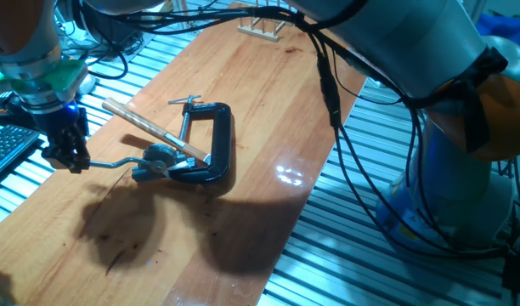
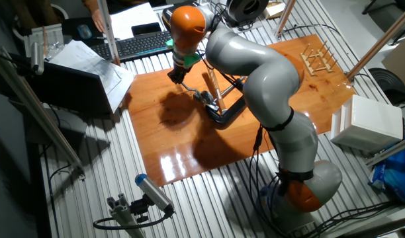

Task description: Pull up the lever

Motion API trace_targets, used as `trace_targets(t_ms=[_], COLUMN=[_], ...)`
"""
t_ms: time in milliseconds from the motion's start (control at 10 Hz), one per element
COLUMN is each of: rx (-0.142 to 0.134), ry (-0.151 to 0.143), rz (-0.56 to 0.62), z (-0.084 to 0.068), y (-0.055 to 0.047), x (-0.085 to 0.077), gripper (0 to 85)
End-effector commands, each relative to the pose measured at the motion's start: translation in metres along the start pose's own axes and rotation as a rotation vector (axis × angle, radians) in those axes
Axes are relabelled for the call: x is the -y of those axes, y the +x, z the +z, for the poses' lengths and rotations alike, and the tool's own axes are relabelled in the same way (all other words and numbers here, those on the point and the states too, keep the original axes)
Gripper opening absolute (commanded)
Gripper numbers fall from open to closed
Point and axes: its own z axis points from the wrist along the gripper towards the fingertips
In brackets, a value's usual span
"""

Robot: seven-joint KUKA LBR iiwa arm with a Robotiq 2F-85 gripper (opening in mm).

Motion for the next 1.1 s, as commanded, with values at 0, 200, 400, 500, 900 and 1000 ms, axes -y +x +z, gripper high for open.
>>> trace_targets(t_ms=[0,200,400,500,900,1000], rx=[-0.003,-0.013,0.002,-0.002,-0.006,0.001], ry=[0.0,-0.02,-0.025,-0.029,-0.082,-0.084], rz=[0.002,0.015,0.043,0.041,0.045,0.055], z=[0.003,0.005,0.004,0.003,-0.008,-0.012], y=[-0.002,-0.005,-0.006,-0.005,0.005,0.01], x=[0.001,0.001,-0.002,-0.003,-0.005,-0.01], gripper=[34.0,34.0,51.0,68.0,51.0,51.0])
